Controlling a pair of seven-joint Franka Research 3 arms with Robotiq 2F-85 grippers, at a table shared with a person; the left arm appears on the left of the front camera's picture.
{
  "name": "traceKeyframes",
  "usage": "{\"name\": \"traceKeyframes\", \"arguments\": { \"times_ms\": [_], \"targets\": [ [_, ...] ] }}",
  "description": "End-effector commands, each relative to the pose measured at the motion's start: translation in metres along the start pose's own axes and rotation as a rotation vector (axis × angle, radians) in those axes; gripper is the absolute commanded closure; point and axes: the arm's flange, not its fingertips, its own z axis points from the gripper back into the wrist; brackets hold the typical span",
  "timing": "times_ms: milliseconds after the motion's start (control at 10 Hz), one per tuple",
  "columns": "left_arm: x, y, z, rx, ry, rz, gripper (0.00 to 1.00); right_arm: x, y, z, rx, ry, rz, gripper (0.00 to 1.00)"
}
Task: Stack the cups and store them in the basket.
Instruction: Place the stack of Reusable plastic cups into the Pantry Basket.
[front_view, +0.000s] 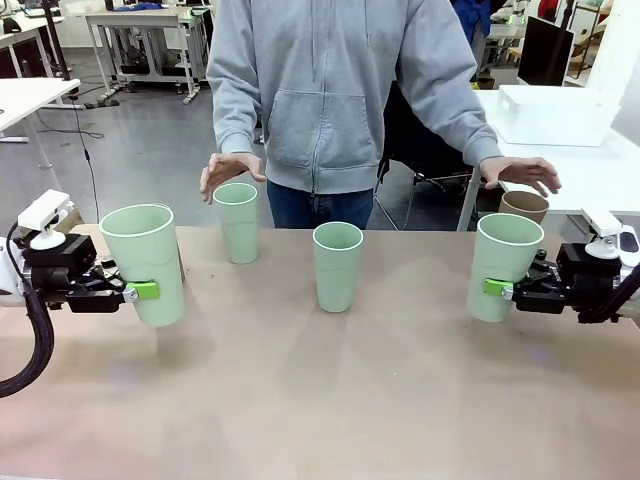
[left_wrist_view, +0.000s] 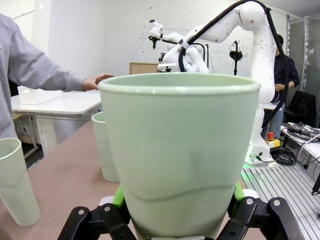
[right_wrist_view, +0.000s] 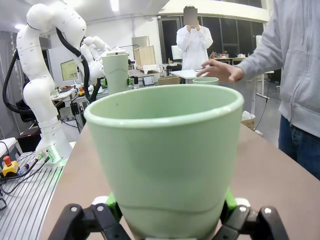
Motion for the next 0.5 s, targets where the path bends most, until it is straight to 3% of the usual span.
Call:
{"name": "traceKeyframes", "arguments": {
  "times_ms": [0,400],
  "targets": [
    [0.0012,-0.001,-0.0006,-0.002,-0.002,-0.003,0.15,0.0016,-0.0001,-0.0006,-0.002,-0.002,0.009,0.14],
    [0.0012,-0.001,-0.0006,-0.002,-0.002,-0.003,0.15,0.0016,-0.0001,-0.0006,-0.002,-0.002,0.009,0.14]
  ]
}}
